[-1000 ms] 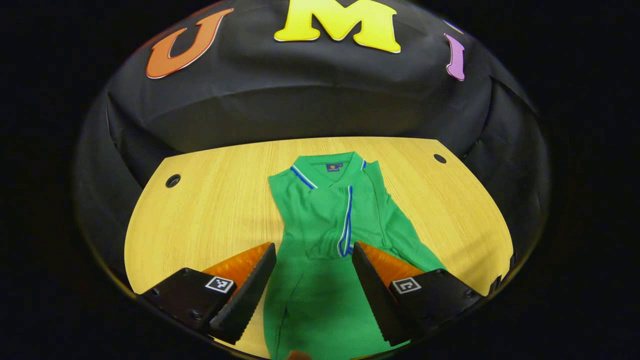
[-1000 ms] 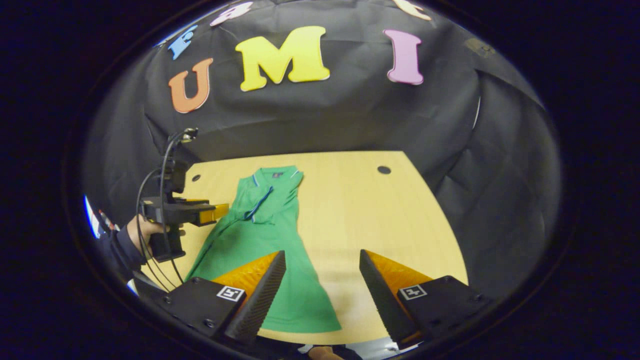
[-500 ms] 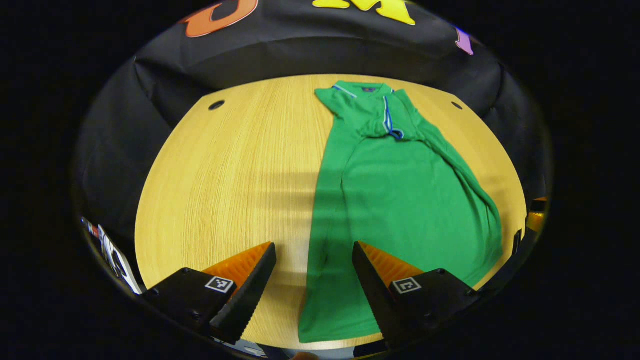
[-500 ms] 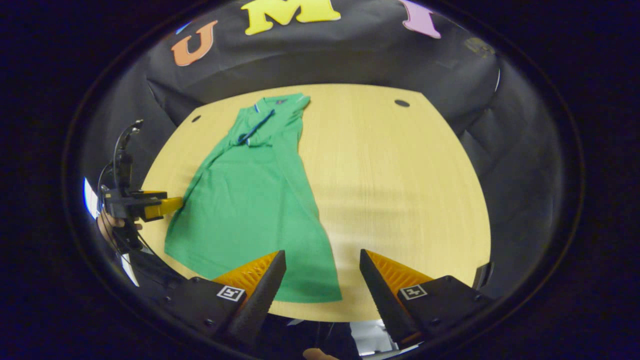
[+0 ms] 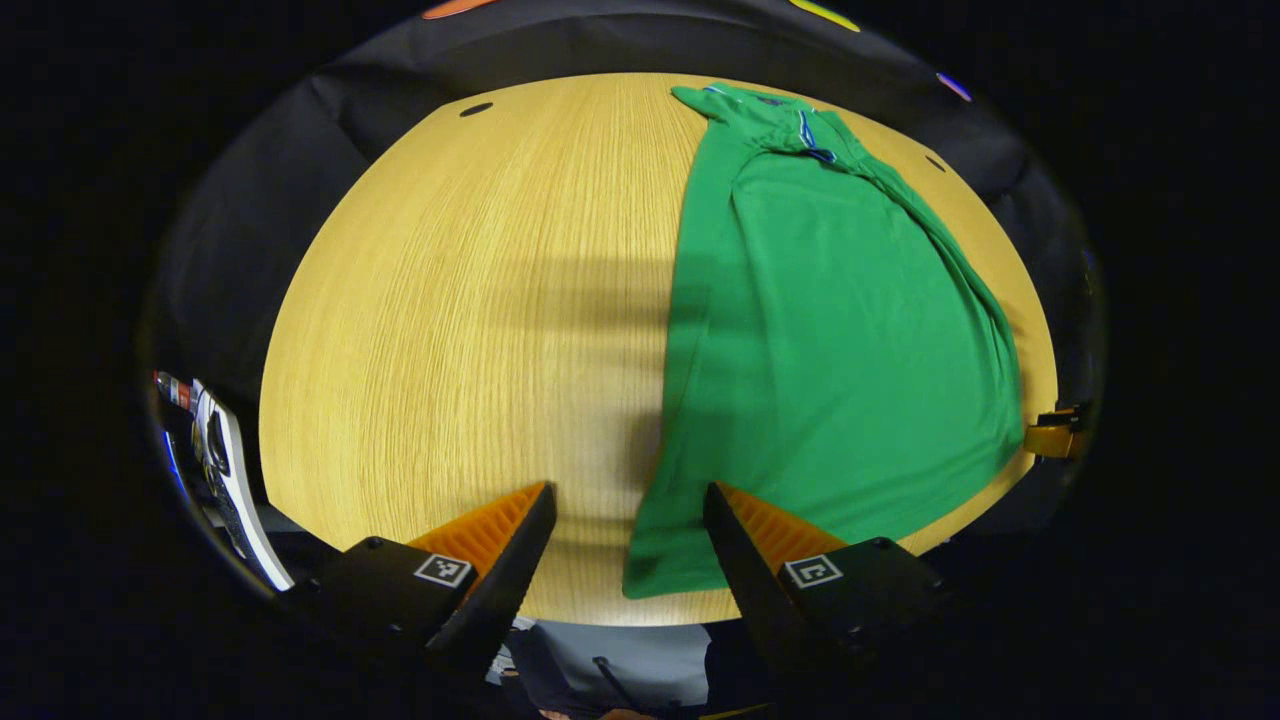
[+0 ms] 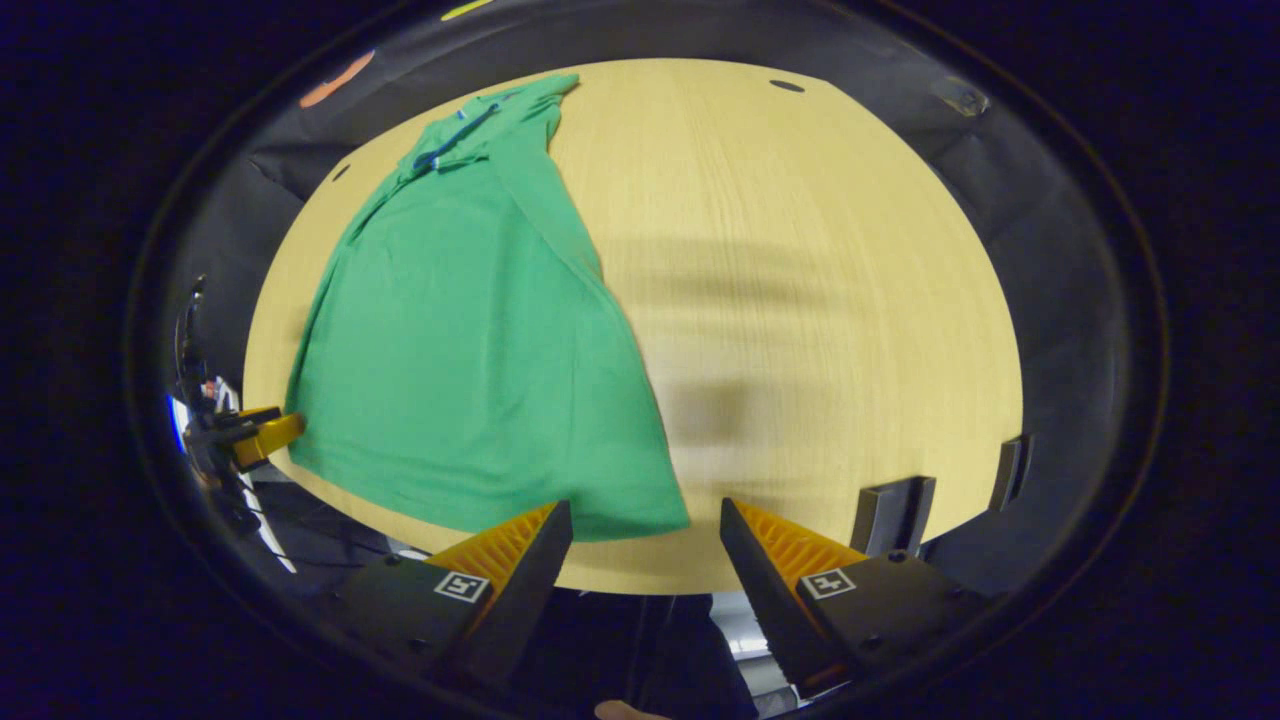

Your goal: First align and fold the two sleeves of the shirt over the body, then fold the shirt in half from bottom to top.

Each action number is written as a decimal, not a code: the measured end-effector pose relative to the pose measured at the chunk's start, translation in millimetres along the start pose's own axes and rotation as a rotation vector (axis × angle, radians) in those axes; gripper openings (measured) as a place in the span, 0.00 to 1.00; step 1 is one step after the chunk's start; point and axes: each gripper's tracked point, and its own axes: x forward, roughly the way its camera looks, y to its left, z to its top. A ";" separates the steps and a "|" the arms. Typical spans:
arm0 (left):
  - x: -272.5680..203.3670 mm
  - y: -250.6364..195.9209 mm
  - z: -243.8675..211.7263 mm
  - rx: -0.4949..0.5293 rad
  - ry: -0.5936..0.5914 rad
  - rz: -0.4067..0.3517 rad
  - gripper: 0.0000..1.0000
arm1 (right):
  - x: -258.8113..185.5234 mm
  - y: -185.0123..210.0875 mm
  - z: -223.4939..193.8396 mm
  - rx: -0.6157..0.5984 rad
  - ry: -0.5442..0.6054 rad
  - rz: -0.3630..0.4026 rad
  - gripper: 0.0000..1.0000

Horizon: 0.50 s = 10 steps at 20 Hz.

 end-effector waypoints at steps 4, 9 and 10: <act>-14.3 -13.1 -5.2 0.023 0.082 0.013 0.98 | 9.1 -1.3 -8.7 -0.018 0.046 -0.026 0.93; -24.9 -42.2 1.5 -0.021 0.177 -0.032 0.85 | 18.9 -6.9 -14.6 -0.023 0.073 -0.062 0.93; -25.8 -48.0 8.1 -0.039 0.182 -0.036 0.84 | 18.4 -2.6 -10.1 -0.024 0.065 -0.049 0.90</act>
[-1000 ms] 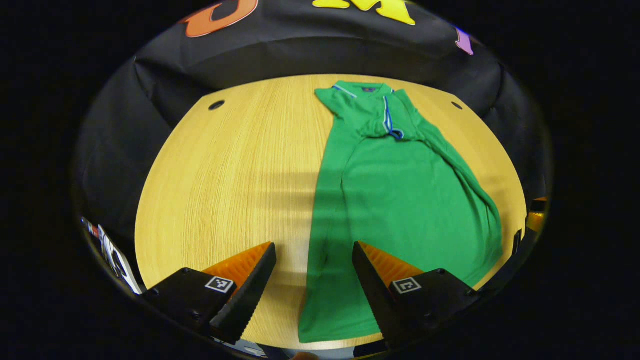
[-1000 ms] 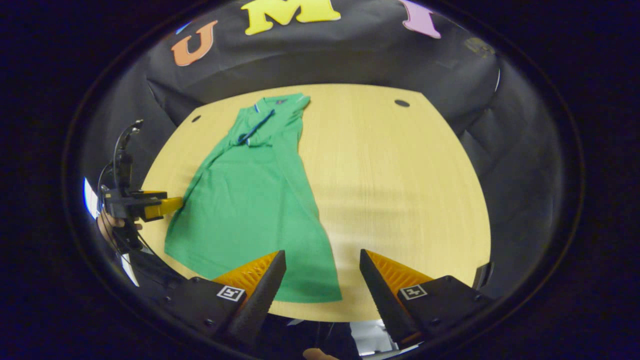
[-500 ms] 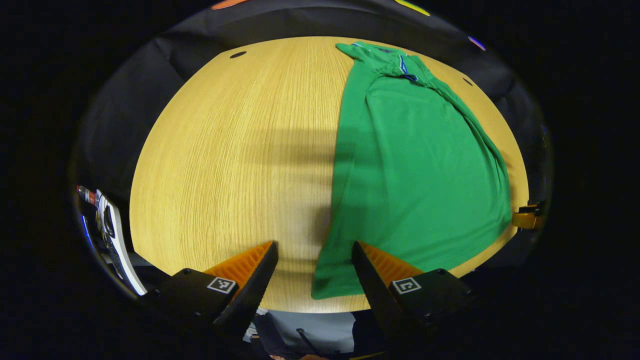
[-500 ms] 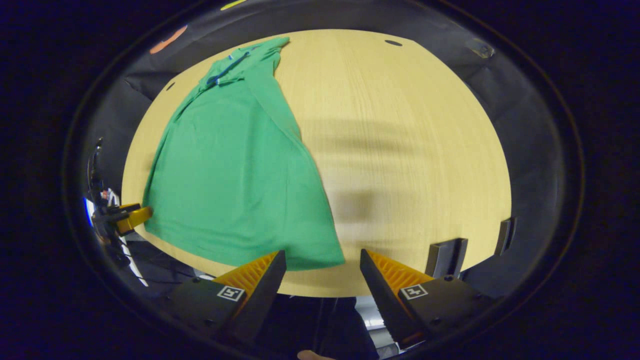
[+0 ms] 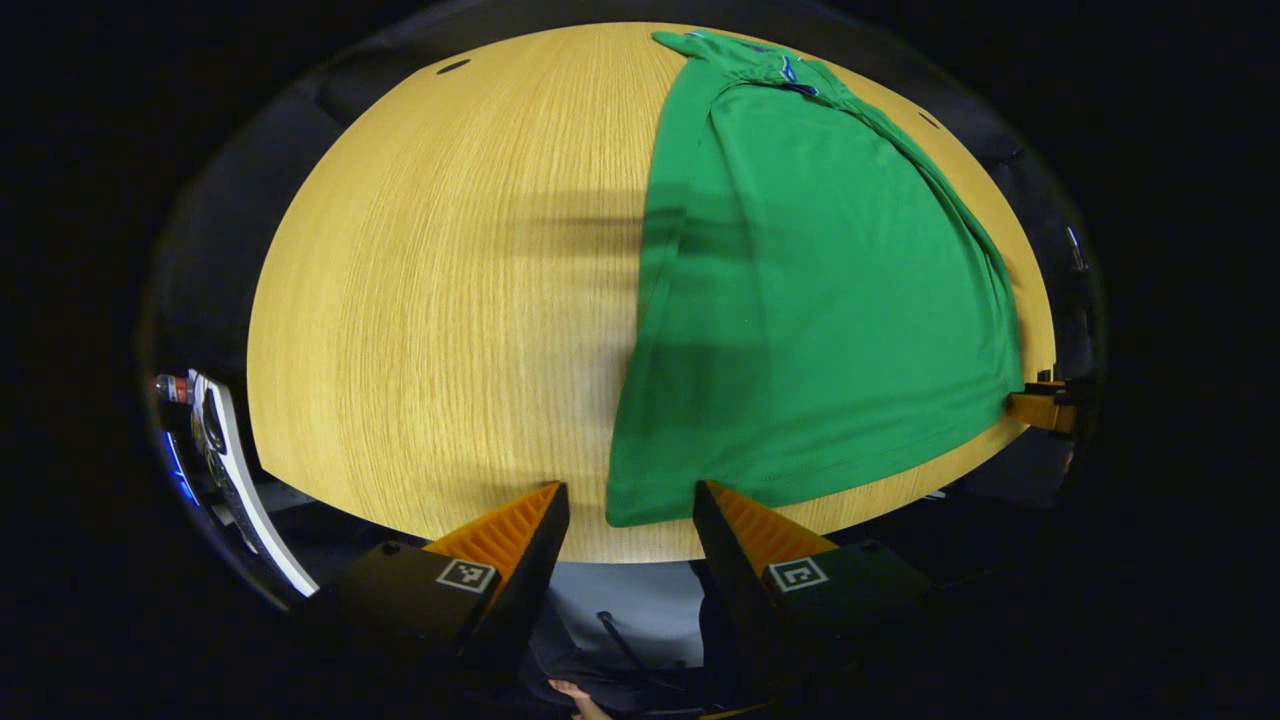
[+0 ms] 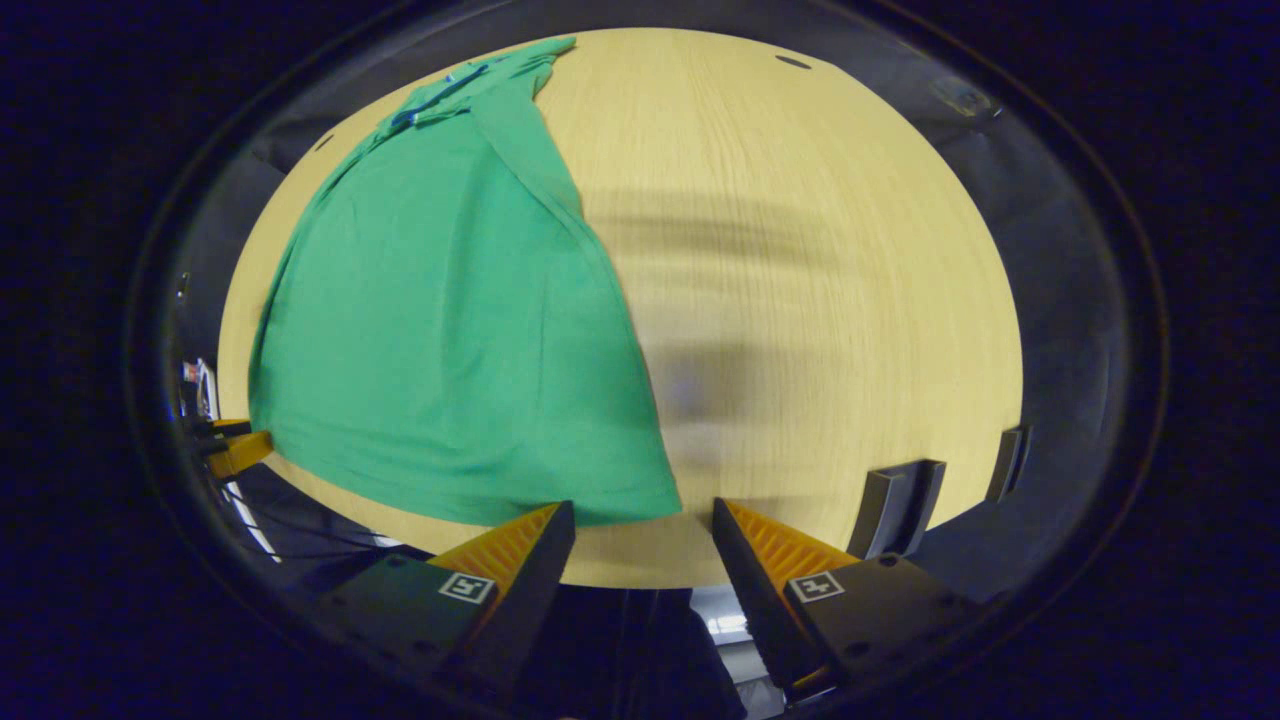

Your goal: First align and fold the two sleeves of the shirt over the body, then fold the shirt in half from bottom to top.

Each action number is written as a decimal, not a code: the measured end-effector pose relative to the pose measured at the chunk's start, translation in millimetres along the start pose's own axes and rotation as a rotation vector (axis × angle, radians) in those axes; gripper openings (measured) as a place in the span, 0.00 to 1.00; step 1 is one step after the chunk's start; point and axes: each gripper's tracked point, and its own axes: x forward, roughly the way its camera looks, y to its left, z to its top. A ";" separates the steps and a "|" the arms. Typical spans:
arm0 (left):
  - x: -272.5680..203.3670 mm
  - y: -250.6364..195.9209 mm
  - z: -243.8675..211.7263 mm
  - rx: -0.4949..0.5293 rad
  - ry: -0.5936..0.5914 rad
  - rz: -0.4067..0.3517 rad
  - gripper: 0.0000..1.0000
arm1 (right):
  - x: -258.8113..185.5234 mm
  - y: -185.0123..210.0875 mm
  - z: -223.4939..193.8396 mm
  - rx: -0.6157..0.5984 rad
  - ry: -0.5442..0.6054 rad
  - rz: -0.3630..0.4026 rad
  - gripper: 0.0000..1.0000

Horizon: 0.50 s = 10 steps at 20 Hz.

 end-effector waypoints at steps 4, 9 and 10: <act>-12.5 -23.7 25.4 -0.010 0.034 -0.014 0.80 | 1.3 -0.6 -1.1 -0.034 0.017 -0.022 0.84; -33.7 -58.4 68.5 -0.033 0.065 -0.022 0.78 | 1.0 0.2 1.6 -0.003 0.067 -0.015 0.91; -38.8 -67.6 79.4 -0.034 0.068 -0.029 0.78 | 1.1 0.3 1.4 -0.001 0.071 -0.015 0.79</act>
